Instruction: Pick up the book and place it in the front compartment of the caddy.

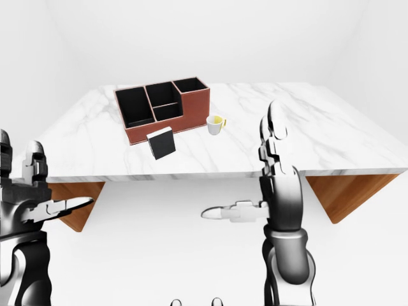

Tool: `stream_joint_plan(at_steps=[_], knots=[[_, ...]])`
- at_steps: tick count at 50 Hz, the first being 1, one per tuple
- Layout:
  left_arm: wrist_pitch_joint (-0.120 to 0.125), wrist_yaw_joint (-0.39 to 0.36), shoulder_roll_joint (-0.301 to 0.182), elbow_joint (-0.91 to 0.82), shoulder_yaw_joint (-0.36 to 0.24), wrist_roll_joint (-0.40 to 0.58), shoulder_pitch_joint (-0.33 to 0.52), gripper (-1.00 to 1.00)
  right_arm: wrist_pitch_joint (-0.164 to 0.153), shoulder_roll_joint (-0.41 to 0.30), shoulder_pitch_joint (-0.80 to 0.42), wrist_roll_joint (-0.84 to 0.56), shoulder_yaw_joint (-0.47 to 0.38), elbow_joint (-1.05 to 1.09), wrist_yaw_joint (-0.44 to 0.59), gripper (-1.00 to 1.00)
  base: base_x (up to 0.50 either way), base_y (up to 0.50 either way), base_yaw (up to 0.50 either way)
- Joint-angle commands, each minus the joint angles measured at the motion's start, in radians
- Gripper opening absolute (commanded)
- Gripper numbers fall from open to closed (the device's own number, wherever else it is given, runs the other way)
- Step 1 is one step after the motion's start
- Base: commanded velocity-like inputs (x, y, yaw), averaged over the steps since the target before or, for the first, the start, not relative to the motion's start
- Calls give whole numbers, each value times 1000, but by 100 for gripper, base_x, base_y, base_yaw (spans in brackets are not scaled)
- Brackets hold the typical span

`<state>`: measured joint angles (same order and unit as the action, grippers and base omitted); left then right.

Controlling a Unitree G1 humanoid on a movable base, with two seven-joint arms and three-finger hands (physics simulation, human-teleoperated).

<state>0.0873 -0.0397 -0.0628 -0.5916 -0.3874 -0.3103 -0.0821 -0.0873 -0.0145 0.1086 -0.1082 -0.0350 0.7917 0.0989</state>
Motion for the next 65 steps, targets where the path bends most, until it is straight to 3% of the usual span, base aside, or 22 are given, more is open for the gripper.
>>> stream_joint_plan(at_steps=[1,10,23,30,53,58,65], knots=[[0,4,0,-109,-64,-51,-17,100,0,1,16,-14,1,182,24,100,0,0,0],[0,43,-3,-198,-141,-119,-9,100,0,4,8,-13,-6,198,32,100,0,0,0],[0,33,-10,-225,-173,-147,-20,100,0,0,12,-23,7,174,30,100,0,0,0],[0,34,-4,-224,-181,-152,-23,100,0,-6,23,-64,25,162,49,100,0,4,0],[0,45,-17,-202,-166,-135,-9,100,0,3,12,-60,16,123,47,100,0,50,0],[0,41,-16,-201,-169,-135,-12,100,0,28,3,14,-15,143,34,100,0,23,0],[0,33,-11,-180,-160,-136,-14,100,0,3,21,28,-6,147,44,100,18,0,0]])
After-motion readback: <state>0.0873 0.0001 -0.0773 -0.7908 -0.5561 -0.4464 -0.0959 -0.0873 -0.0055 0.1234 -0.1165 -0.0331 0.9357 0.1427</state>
